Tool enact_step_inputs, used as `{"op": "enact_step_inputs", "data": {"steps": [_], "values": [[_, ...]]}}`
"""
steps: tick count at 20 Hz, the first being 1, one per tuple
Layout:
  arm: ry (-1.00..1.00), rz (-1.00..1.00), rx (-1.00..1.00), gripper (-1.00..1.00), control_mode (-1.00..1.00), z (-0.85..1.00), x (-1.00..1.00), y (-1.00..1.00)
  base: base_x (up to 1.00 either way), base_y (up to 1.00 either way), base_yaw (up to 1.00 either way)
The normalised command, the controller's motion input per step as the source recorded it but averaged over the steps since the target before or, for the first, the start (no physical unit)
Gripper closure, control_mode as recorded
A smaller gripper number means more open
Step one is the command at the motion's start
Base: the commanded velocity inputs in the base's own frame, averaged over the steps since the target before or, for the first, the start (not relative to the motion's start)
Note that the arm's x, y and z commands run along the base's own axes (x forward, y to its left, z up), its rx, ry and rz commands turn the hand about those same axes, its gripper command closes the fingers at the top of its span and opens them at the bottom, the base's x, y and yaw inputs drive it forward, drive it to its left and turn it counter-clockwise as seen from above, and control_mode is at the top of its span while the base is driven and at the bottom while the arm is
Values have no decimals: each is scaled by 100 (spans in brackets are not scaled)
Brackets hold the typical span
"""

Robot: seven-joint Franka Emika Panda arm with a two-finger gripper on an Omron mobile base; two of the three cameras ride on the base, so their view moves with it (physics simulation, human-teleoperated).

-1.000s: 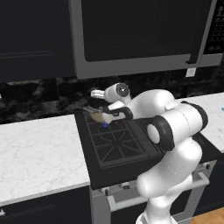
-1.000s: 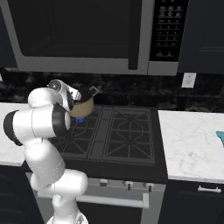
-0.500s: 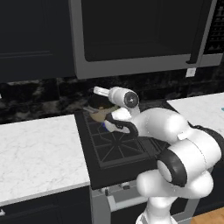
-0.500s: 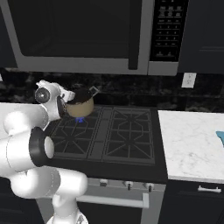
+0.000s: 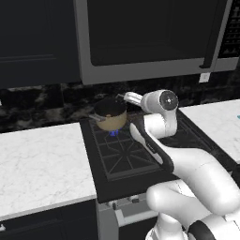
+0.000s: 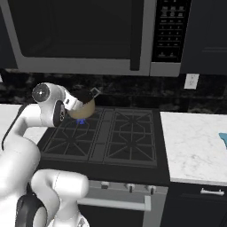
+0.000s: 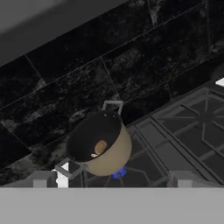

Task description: Put the garlic and sweet potato in the pot. Retrieve the spatula and lightly stir the vegetables in the pot.

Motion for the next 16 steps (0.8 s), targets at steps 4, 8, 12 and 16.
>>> {"op": "enact_step_inputs", "data": {"steps": [4, 8, 12, 16], "values": [[55, 6, -9, -100, -100, 11, -25, -10, 0, 0, 0], [20, 17, -16, -100, -100, -35, 0, 16, 0, 0, 0], [3, 12, -14, -100, -100, -22, -11, 1, 0, 0, 0], [6, 11, -5, -100, -100, -15, -39, 0, 0, 0, 0]]}}
